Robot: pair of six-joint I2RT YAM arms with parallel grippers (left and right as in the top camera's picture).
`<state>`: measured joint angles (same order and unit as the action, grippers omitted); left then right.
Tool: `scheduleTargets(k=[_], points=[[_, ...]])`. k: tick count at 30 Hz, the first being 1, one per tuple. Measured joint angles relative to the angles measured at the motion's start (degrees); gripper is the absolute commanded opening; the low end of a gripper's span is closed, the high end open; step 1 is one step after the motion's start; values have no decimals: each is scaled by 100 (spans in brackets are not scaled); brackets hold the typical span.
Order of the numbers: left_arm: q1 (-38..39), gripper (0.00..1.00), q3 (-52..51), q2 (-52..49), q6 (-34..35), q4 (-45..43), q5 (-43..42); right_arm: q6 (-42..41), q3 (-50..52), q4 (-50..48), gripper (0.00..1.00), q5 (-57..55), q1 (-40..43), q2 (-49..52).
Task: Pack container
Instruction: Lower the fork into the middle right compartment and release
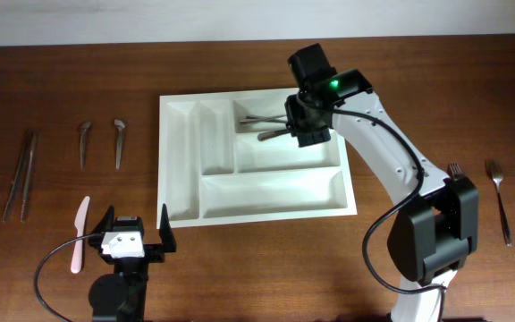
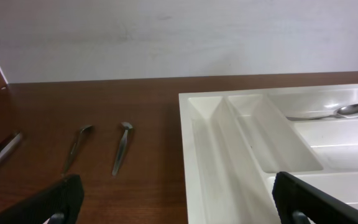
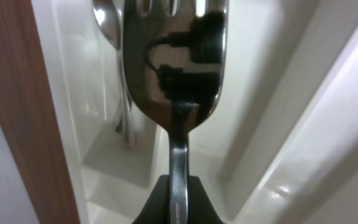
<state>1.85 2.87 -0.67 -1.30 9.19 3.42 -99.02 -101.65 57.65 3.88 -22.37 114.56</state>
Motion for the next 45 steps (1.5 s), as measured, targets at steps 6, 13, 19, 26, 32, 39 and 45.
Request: scheduleTargets(k=[6, 13, 19, 26, 32, 39, 45], points=[[-2, 99, 0, 0, 0, 0, 0, 0, 74, 11, 4, -116, -79, 7], [-2, 99, 0, 0, 0, 0, 2, -125, 365, -20, 4, -151, -103, 210], [0, 99, 0, 0, 0, 0, 0, -153, 413, -376, 4, -151, -109, 463], [0, 99, 0, 0, 0, 0, 0, -168, 413, -590, 4, -140, -109, 590], [-2, 99, 0, 0, 0, 0, 0, -170, 413, -603, 4, -81, -155, 750], [-2, 99, 0, 0, 0, 0, 0, -173, 413, -769, 4, -22, -269, 855], [0, 99, 0, 0, 0, 0, 0, -221, 413, -782, 36, 4, -278, 866]])
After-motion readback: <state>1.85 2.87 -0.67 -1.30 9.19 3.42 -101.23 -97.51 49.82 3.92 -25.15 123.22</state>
